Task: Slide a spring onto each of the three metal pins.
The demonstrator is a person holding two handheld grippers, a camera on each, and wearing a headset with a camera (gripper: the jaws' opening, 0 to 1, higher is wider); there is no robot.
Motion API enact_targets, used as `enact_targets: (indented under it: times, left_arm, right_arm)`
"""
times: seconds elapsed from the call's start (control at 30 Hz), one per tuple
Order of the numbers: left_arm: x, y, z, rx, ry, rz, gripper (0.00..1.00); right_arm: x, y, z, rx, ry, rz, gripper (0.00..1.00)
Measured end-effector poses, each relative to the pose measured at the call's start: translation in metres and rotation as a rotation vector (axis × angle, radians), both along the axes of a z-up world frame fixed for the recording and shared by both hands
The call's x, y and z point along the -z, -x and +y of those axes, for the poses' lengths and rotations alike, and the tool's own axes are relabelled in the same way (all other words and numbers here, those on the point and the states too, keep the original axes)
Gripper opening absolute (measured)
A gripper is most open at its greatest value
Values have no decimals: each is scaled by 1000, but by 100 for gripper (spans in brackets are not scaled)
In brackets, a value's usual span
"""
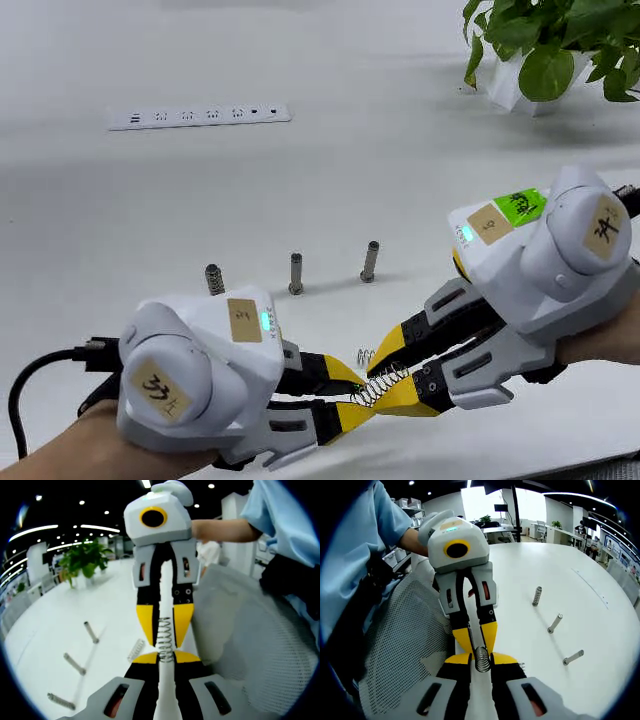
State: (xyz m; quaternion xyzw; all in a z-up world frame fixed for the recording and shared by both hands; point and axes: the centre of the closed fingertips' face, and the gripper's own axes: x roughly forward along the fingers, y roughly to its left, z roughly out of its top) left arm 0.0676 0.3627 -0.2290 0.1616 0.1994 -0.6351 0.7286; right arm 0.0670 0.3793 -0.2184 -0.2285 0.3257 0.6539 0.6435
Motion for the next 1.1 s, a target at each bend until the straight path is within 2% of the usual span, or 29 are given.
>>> enact_targets:
  times: [0.5,0.9,1.1]
  left_arm:
    - [0,2,-6,24,0,-8,10]
    - [1,4,-8,18,3,-1,10]
    - [2,4,-8,15,4,-10,10]
  right_arm:
    - [2,4,-3,-16,15,13,13]
    - [4,5,-5,-13,36,28,12]
    - [5,5,-5,-17,42,27,12]
